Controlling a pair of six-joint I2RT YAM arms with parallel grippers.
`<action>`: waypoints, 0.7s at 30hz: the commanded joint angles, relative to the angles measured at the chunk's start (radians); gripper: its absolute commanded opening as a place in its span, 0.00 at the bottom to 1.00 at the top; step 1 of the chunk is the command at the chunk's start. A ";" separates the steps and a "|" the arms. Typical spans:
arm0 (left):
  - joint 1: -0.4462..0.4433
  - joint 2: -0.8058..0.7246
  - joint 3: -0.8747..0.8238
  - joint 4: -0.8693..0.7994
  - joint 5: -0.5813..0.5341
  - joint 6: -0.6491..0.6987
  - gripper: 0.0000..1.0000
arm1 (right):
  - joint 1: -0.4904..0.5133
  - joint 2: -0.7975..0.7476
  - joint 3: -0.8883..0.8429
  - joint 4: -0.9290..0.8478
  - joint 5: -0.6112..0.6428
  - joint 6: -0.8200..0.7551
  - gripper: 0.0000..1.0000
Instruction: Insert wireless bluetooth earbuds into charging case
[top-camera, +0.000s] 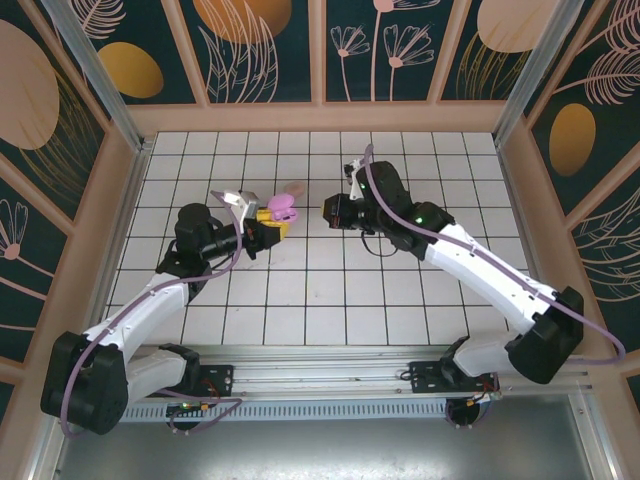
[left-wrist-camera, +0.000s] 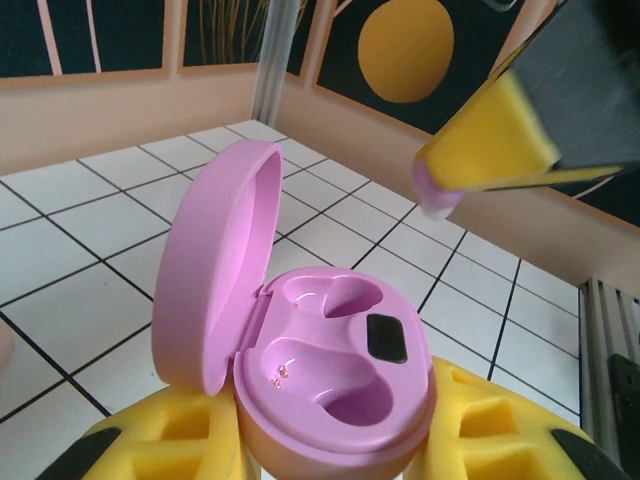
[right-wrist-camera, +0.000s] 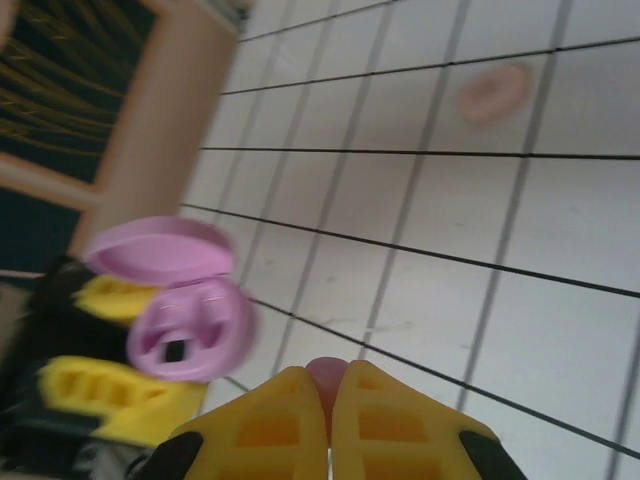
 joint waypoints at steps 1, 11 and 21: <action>-0.004 0.012 0.023 0.037 0.051 0.049 0.11 | 0.042 -0.038 -0.018 0.119 -0.085 0.011 0.02; -0.005 -0.012 0.003 0.073 0.077 0.067 0.12 | 0.119 0.050 0.032 0.244 -0.161 -0.002 0.03; -0.005 -0.029 -0.004 0.073 0.083 0.066 0.11 | 0.140 0.157 0.073 0.231 -0.147 -0.018 0.02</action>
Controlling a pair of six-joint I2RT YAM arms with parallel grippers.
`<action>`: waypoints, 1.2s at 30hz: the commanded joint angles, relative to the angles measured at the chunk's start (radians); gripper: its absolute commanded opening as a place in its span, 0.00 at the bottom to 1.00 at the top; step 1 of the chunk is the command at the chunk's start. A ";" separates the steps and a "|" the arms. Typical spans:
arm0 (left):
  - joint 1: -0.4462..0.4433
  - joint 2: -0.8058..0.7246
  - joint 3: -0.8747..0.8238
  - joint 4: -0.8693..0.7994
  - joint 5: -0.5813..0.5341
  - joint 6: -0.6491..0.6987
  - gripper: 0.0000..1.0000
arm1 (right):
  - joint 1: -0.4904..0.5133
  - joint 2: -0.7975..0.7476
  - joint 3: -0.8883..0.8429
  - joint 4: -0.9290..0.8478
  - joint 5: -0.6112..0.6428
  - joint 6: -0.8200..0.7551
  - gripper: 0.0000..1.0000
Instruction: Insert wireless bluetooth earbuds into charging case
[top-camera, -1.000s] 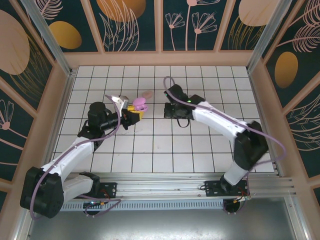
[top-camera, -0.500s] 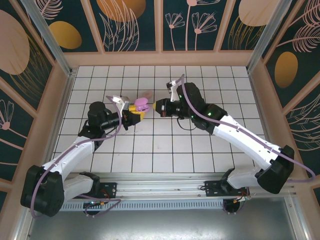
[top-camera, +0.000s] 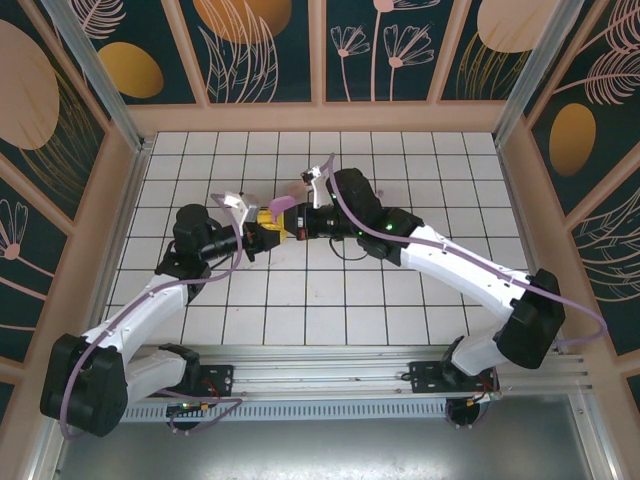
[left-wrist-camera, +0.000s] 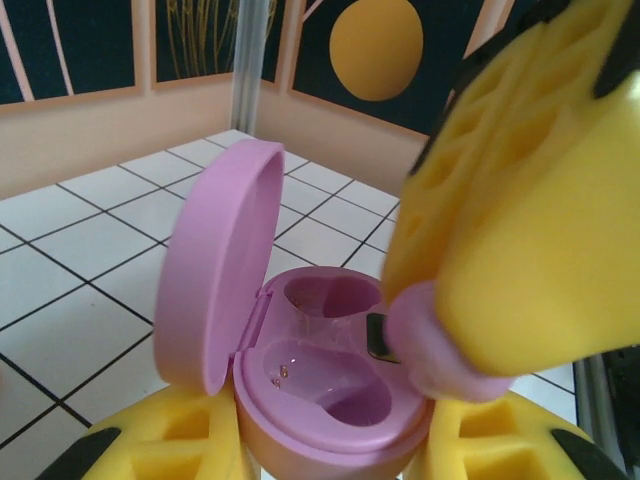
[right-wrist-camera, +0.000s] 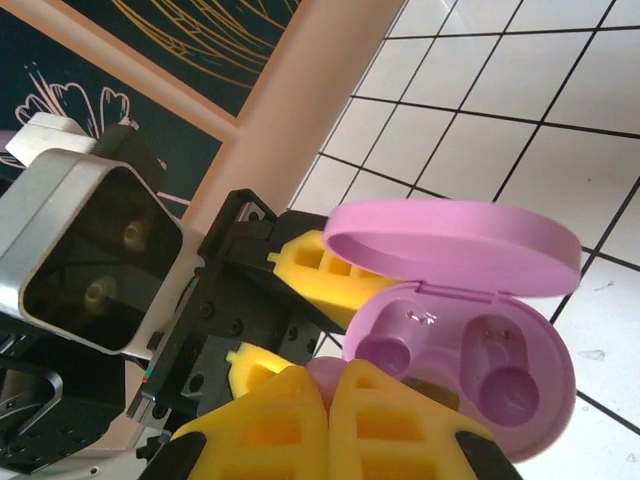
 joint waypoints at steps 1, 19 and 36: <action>-0.003 -0.017 0.007 0.057 0.036 0.012 0.11 | 0.011 0.028 0.044 0.014 -0.003 -0.014 0.02; -0.003 -0.028 0.013 0.054 0.018 0.010 0.10 | 0.014 0.047 0.024 -0.042 0.036 -0.006 0.08; -0.003 -0.041 0.018 0.039 0.012 0.005 0.10 | 0.027 0.041 0.074 -0.151 0.187 -0.025 0.28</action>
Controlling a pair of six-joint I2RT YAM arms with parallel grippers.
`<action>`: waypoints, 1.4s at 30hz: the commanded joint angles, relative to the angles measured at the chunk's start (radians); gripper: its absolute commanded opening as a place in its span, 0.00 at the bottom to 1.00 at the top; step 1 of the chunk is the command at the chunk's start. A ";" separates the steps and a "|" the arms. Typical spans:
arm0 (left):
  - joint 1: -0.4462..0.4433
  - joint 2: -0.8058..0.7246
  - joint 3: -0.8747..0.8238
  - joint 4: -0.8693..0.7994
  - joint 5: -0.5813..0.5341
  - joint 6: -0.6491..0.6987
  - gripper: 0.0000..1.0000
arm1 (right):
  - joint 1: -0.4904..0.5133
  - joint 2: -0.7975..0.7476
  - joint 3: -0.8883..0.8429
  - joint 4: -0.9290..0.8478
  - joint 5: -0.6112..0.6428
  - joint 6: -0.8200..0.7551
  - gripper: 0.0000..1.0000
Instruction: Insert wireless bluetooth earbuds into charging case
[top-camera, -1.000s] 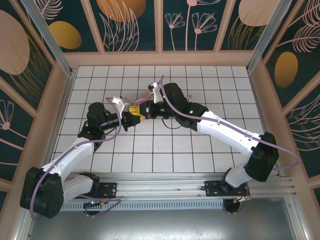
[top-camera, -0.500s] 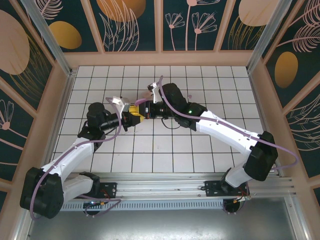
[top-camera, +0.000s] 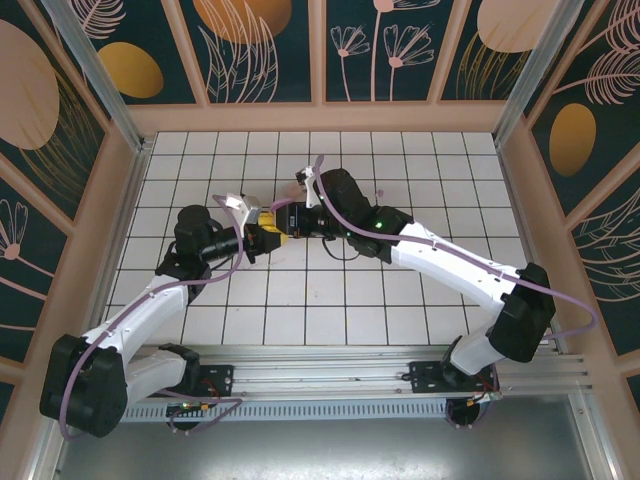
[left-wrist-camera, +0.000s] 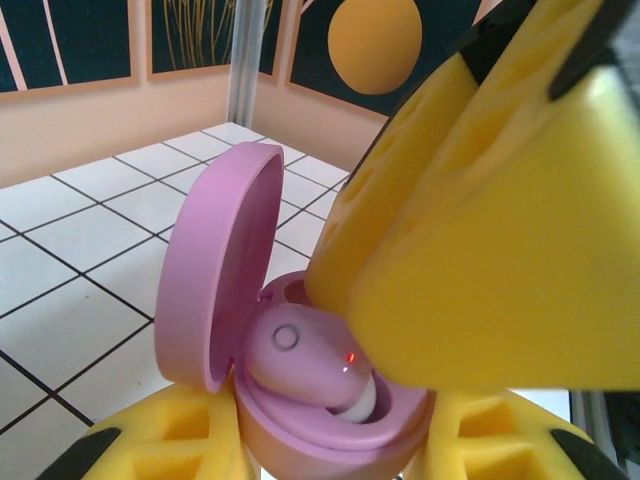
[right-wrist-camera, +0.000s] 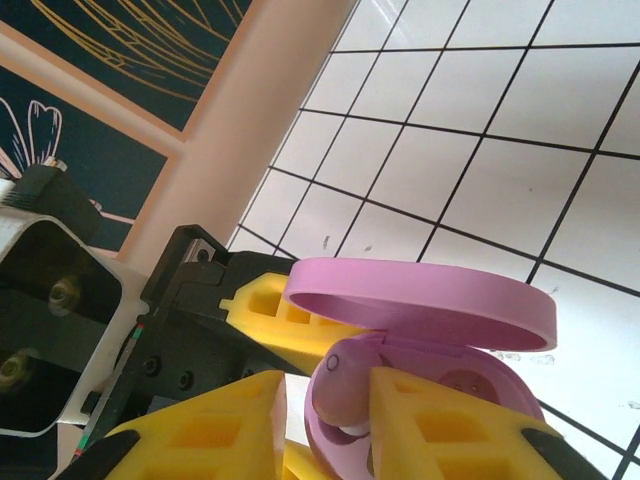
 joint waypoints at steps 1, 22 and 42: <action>-0.003 -0.037 0.018 0.059 0.015 0.007 0.10 | -0.002 0.003 0.022 -0.081 0.045 -0.016 0.28; -0.003 -0.015 0.020 0.023 -0.022 0.008 0.09 | -0.195 -0.168 0.075 -0.237 0.085 -0.044 0.32; -0.003 -0.005 -0.002 0.038 -0.030 -0.029 0.09 | -0.699 0.344 0.072 -0.216 -0.013 -0.028 0.29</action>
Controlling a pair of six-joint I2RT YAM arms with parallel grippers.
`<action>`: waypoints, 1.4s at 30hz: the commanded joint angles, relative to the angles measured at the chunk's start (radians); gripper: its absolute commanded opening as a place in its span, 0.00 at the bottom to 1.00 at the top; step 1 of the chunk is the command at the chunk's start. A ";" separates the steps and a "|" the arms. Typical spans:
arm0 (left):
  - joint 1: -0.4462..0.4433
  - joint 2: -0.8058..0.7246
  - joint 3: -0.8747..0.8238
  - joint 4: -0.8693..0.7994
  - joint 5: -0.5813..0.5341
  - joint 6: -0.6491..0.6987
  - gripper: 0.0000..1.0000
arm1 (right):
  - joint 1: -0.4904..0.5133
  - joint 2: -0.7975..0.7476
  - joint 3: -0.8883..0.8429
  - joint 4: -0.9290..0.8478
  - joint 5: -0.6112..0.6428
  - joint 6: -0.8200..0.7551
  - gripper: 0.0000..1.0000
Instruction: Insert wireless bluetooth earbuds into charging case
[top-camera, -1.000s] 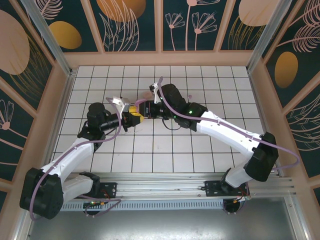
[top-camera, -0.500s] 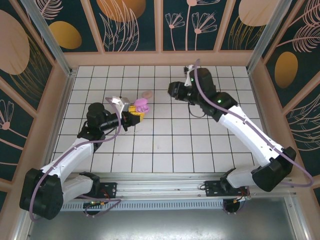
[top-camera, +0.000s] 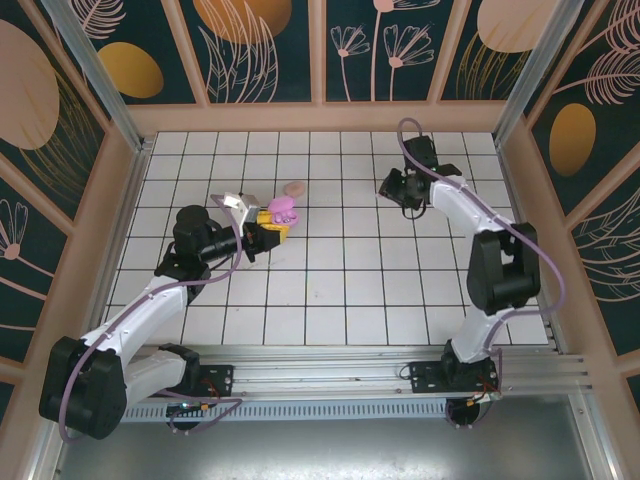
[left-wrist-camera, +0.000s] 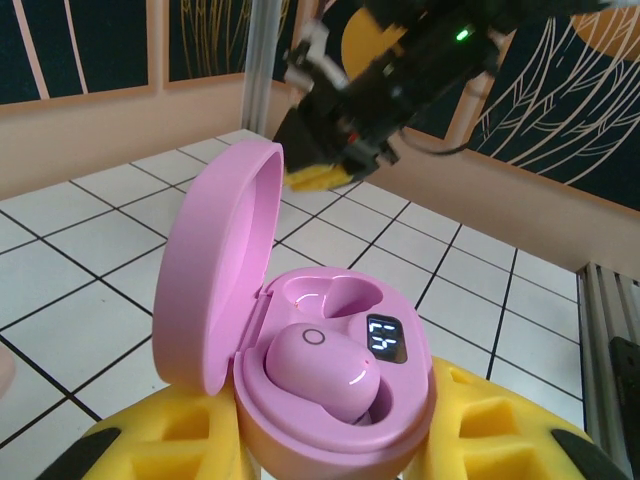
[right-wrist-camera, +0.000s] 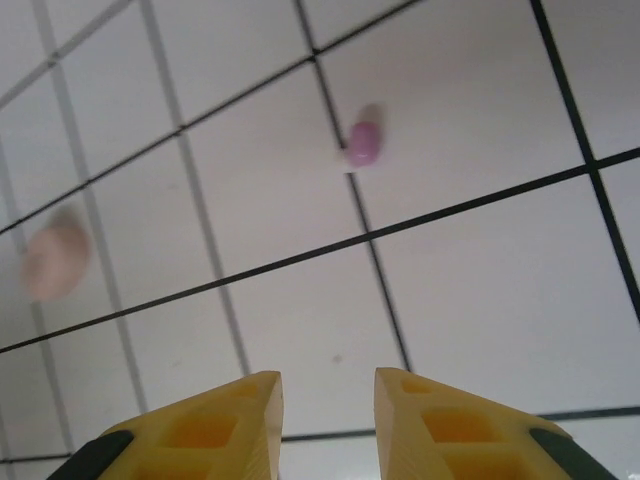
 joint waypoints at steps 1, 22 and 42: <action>-0.003 0.005 0.001 0.029 0.002 -0.018 0.09 | -0.017 0.085 0.074 0.021 -0.019 -0.018 0.29; -0.003 0.109 0.081 -0.003 0.018 0.006 0.09 | -0.010 0.483 0.490 -0.167 0.091 -0.079 0.29; -0.003 0.140 0.099 -0.019 0.019 0.011 0.09 | 0.021 0.542 0.509 -0.174 0.089 -0.102 0.17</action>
